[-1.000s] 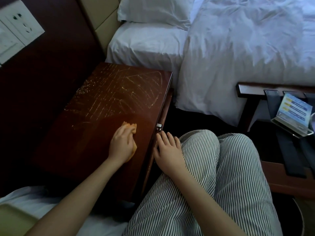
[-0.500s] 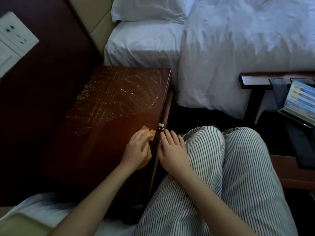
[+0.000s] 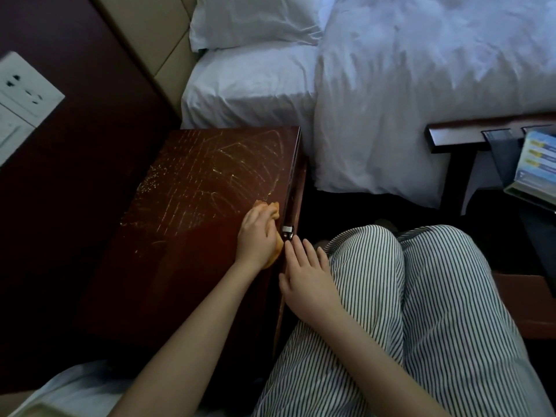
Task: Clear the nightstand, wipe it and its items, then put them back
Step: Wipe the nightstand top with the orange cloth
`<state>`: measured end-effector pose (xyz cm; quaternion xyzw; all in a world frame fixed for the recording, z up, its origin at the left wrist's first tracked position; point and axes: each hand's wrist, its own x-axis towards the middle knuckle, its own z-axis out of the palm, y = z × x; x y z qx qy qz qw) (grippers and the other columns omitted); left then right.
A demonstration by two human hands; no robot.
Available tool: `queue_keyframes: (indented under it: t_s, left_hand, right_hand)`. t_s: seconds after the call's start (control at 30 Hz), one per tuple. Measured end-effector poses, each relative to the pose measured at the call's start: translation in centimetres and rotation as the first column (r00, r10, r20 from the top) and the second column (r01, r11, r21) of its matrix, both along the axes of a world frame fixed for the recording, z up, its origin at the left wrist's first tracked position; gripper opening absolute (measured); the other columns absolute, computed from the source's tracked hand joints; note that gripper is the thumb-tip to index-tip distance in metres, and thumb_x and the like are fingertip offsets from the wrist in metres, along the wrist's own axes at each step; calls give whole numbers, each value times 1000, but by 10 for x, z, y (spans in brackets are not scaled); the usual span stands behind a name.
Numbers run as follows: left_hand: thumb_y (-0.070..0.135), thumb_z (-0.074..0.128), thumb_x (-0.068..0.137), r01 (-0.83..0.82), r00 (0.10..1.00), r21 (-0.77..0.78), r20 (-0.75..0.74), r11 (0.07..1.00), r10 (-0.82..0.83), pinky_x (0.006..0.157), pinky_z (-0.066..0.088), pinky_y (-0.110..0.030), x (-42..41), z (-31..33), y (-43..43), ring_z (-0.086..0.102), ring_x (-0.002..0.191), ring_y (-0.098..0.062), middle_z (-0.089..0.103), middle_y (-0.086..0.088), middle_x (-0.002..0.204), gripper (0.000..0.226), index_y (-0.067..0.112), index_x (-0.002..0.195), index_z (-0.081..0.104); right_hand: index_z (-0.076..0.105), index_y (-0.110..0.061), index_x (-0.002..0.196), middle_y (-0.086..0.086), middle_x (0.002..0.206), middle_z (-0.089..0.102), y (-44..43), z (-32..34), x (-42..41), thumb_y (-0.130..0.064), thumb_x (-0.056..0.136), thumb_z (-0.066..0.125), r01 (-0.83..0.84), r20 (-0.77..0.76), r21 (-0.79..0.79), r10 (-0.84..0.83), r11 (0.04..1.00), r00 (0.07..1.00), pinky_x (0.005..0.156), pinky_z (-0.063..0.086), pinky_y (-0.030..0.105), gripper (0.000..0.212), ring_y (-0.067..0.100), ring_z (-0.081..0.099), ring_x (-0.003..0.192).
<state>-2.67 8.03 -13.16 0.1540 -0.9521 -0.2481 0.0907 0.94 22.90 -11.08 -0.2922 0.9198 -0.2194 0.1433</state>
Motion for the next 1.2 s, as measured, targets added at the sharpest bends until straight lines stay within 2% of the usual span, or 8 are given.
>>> queue_keyframes:
  t_s: [0.17, 0.27, 0.43, 0.67, 0.87, 0.97, 1.03, 1.2]
  left_hand:
    - [16, 46, 90, 251, 967, -9, 42, 968, -250, 109, 26, -27, 45, 1, -2, 35, 131, -13, 49, 0, 135, 37, 20, 125, 57]
    - [25, 36, 86, 396, 916, -50, 96, 917, -390, 109, 27, -28, 82, 3, -14, 37, 130, -15, 51, -1, 133, 43, 18, 123, 58]
    - [8, 49, 89, 33, 999, -50, 25, 998, -32, 105, 29, -28, 116, 3, -51, 35, 127, -10, 50, -1, 132, 31, 17, 117, 60]
    - [12, 45, 93, -321, 947, -31, 0, 946, 321, 109, 30, -39, 74, -2, -58, 35, 132, -25, 47, -8, 137, 33, 10, 125, 55]
    - [26, 44, 96, -76, 996, -6, 44, 997, 76, 111, 28, -39, 40, -2, -11, 28, 136, -23, 41, -7, 142, 39, 18, 134, 48]
    - [28, 46, 95, 42, 998, 2, 57, 999, -42, 109, 30, -36, 66, -1, -14, 30, 135, -20, 44, -4, 140, 36, 21, 130, 52]
    - [26, 50, 94, 58, 998, 15, 38, 998, -59, 109, 32, -38, 90, 0, -23, 32, 134, -19, 47, -3, 138, 31, 20, 123, 58]
    - [14, 59, 88, -20, 1000, 12, -7, 1000, 20, 105, 29, -30, 147, -2, -60, 39, 129, -19, 53, -2, 131, 23, 19, 109, 65]
  right_hand:
    - [5, -12, 151, 6, 159, 3, -2, -1, 1, -44, 84, -2, -3, -22, 13, 3, 1000, 1000, 110, -13, 35, 75, 21, 0, 146]
    - [3, -13, 151, 5, 159, 1, -1, 0, 2, -40, 98, 16, -51, 12, 35, 51, 998, 999, 115, -8, 36, 61, 20, -3, 146]
    - [1, -16, 151, 4, 159, -1, -3, 3, 5, -37, 101, 27, -96, 15, 38, 96, 995, 995, 116, -7, 36, 61, 20, -5, 146]
    - [3, -17, 152, 4, 159, -1, -15, 3, 6, -35, 101, 29, -119, -14, 43, 120, 992, 993, 116, -5, 37, 60, 20, -3, 146]
    - [6, -15, 152, 4, 159, 3, -24, 4, 15, -32, 100, 32, -81, -57, 28, 82, 996, 995, 116, -4, 34, 60, 19, 0, 146]
    - [11, -16, 151, 3, 159, 7, -28, 4, 16, -44, 97, 15, -57, -55, 13, 58, 998, 997, 114, -5, 30, 62, 19, 2, 146]
    - [12, -18, 151, 2, 159, 9, -30, 5, 18, -53, 85, -3, -80, -55, 12, 81, 997, 995, 113, -5, 28, 77, 17, 2, 146]
    - [12, -20, 151, 0, 159, 9, -30, 3, 16, -57, 79, -9, -143, -56, 57, 146, 988, 988, 111, -9, 27, 84, 16, 2, 146]
